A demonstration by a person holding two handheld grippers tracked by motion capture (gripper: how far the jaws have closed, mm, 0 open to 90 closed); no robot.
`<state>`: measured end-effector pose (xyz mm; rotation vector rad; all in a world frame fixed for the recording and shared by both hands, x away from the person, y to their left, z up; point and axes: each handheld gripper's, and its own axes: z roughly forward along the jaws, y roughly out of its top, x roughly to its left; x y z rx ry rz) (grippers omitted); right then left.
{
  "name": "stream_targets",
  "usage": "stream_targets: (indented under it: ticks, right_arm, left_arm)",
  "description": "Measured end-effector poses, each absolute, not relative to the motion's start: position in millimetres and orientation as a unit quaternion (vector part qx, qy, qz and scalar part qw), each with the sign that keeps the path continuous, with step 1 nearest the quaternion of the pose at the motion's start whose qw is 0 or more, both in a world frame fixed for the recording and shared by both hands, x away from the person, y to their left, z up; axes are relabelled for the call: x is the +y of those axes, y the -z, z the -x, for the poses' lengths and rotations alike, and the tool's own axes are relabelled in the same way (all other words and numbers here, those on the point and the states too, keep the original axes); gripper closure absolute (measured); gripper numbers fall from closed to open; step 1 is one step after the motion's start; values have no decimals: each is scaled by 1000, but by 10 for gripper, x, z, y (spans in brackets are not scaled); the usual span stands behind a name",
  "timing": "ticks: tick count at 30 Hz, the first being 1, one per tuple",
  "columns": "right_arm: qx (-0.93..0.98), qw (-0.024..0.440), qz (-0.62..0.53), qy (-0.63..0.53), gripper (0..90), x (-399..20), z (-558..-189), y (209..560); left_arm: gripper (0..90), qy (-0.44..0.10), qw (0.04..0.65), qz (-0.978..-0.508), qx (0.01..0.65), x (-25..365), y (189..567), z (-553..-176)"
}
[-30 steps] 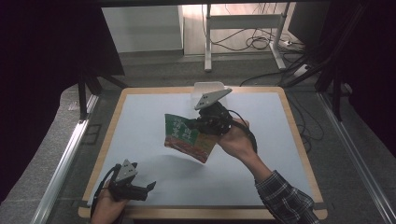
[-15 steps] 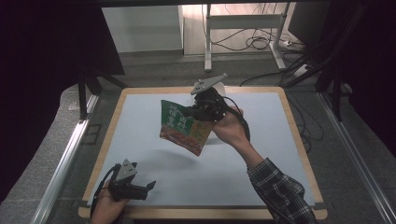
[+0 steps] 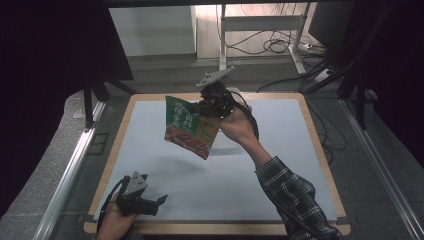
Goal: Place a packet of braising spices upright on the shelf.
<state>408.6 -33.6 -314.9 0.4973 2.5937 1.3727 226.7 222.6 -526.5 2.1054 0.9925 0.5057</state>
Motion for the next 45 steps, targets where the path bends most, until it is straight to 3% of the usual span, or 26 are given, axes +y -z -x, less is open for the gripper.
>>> stream_targets:
  ticks: [24,45]
  right_arm:
    - [859,113,-188,-462,891,-79,-4613,3061]
    - [864,143,-204,-437,891,-399,-4820,2962]
  left_arm:
    - [10,-187,389,-823,369,2231,5265,-2250]
    - [6,-181,394,-820,372,2247,5266,-2258]
